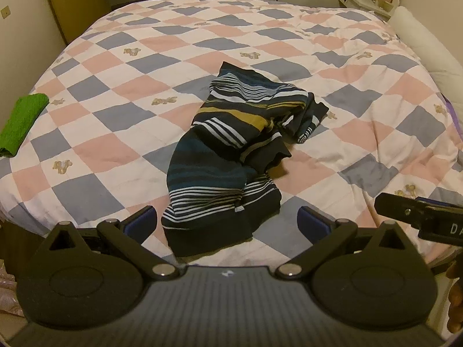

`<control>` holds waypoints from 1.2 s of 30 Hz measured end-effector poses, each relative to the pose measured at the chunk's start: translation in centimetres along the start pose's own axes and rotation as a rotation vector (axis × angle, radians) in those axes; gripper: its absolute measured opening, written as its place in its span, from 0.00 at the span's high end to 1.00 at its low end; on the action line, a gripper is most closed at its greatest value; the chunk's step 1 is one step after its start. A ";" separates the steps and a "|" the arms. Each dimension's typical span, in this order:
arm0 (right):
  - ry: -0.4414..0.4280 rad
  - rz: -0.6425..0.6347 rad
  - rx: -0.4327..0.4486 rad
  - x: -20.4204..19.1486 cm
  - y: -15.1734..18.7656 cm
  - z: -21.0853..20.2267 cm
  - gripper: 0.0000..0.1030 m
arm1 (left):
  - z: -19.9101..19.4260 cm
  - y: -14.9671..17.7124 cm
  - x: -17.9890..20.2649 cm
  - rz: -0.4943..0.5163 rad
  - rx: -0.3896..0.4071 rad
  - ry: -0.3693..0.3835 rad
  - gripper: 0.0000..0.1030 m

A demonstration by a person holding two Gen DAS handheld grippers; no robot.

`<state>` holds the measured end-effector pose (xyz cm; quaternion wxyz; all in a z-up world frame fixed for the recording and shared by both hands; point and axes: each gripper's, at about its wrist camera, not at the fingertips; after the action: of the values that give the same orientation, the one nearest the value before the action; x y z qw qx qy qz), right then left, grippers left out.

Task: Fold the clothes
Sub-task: 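Move both grippers toward the crumpled striped shirt on the bed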

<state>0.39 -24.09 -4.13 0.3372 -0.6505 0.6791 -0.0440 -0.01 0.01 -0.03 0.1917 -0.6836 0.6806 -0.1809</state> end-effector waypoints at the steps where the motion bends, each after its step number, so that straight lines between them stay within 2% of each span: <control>1: 0.000 -0.001 0.001 0.0 0.0 0.0 0.02 | 0.0 0.0 0.0 0.000 -0.001 -0.002 0.01; 24: -0.005 -0.033 0.001 -0.9 -0.3 0.6 0.02 | 0.0 0.4 -1.2 -0.028 -0.010 -0.033 0.01; 36: 0.000 -0.023 0.000 -0.2 -0.8 0.6 0.02 | 0.5 -0.2 -0.2 -0.017 -0.013 -0.034 0.01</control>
<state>1.40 -23.78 -4.07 0.3366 -0.6584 0.6715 -0.0481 0.41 0.27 -0.34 0.1975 -0.6937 0.6724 -0.1665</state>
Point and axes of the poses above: each gripper's, at about its wrist camera, not at the fingertips, and z roughly the way its jaws point, x to its right, y to its underside
